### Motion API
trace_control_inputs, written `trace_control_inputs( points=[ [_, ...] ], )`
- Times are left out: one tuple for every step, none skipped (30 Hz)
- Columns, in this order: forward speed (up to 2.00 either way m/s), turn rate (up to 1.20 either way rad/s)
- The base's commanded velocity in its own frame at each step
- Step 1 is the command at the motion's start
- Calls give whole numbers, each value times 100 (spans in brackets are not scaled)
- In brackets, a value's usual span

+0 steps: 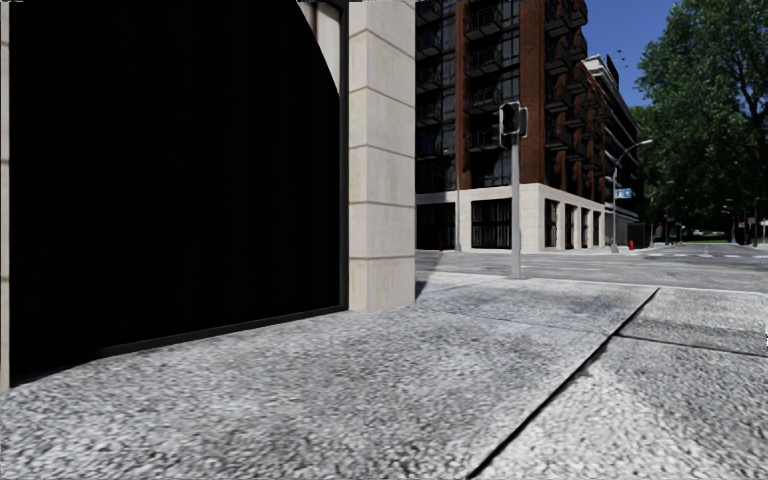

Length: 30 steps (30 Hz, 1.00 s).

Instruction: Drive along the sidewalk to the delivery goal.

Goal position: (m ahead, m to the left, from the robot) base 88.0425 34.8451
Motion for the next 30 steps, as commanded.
trace_control_inputs(
  points=[
    [200, -49],
    [200, -50],
    [200, -50],
    [200, -50],
    [200, -50],
    [200, -50],
    [200, -50],
    [200, -50],
    [200, -50],
    [200, -50],
    [200, -50],
    [200, -50],
    [200, -50],
    [200, -50],
    [200, -50],
    [200, -50],
    [200, -50],
    [200, -50],
    [200, -50],
    [200, -50],
    [200, -50],
    [200, -50],
    [200, -50],
    [200, -49],
    [200, -47],
    [200, -41],
    [200, -41],
    [200, -38],
    [200, -37],
    [200, -17]
  ],
)
